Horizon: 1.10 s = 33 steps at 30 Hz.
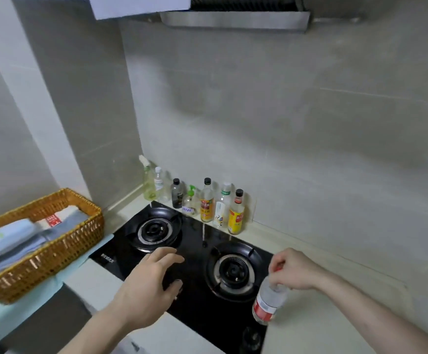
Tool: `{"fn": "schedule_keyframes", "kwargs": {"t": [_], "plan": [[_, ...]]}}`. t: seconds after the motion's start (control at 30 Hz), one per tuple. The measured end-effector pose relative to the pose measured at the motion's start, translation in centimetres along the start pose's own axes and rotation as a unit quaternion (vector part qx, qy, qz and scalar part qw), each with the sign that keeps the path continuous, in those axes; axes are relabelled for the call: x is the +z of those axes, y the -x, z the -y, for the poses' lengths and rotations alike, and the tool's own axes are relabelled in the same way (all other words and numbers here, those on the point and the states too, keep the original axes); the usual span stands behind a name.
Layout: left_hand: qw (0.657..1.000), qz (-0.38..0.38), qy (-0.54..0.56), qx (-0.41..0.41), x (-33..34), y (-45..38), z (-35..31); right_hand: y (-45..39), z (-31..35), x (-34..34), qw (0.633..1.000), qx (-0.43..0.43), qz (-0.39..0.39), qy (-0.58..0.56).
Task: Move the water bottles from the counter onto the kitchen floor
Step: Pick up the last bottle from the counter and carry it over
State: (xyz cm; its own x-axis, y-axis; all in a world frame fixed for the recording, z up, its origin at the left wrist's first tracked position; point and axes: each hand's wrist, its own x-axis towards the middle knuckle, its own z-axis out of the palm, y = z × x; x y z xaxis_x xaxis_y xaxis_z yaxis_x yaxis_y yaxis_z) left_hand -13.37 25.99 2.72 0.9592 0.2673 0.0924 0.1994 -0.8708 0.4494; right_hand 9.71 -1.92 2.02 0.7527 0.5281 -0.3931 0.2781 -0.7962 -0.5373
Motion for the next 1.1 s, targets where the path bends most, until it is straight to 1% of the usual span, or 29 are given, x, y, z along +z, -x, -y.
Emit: {"fn": "schedule_keyframes", "kwargs": {"t": [0.13, 0.27, 0.4, 0.53, 0.63, 0.73, 0.93, 1.1], "plan": [[0.998, -0.034, 0.005, -0.055, -3.9, 7.8, 6.0, 2.3, 10.5, 5.6, 0.994, -0.09, 0.014, 0.053], [0.989, -0.064, 0.006, -0.132, -8.1, 16.5, 12.7, 4.5, 20.7, 11.8, 0.983, -0.162, 0.026, 0.084], [0.975, -0.097, 0.003, -0.198, -11.7, 25.6, 18.2, 6.3, 29.7, 19.0, 0.968, -0.218, 0.075, 0.103], [0.947, -0.147, -0.001, -0.286, -14.3, 34.0, 22.1, 8.1, 37.9, 26.2, 0.944, -0.278, 0.128, 0.121], [0.92, -0.185, 0.004, -0.345, -15.5, 39.8, 24.6, 9.7, 44.1, 31.4, 0.918, -0.329, 0.168, 0.146], [0.89, -0.216, 0.01, -0.402, -16.3, 44.7, 26.6, 11.2, 49.7, 36.6, 0.881, -0.385, 0.204, 0.182], [0.814, -0.254, 0.018, -0.521, -17.1, 52.8, 30.4, 13.7, 59.5, 46.9, 0.802, -0.469, 0.293, 0.226], [0.741, -0.288, 0.008, -0.607, -18.0, 58.2, 32.8, 16.3, 66.4, 54.4, 0.734, -0.536, 0.34, 0.241]]}}
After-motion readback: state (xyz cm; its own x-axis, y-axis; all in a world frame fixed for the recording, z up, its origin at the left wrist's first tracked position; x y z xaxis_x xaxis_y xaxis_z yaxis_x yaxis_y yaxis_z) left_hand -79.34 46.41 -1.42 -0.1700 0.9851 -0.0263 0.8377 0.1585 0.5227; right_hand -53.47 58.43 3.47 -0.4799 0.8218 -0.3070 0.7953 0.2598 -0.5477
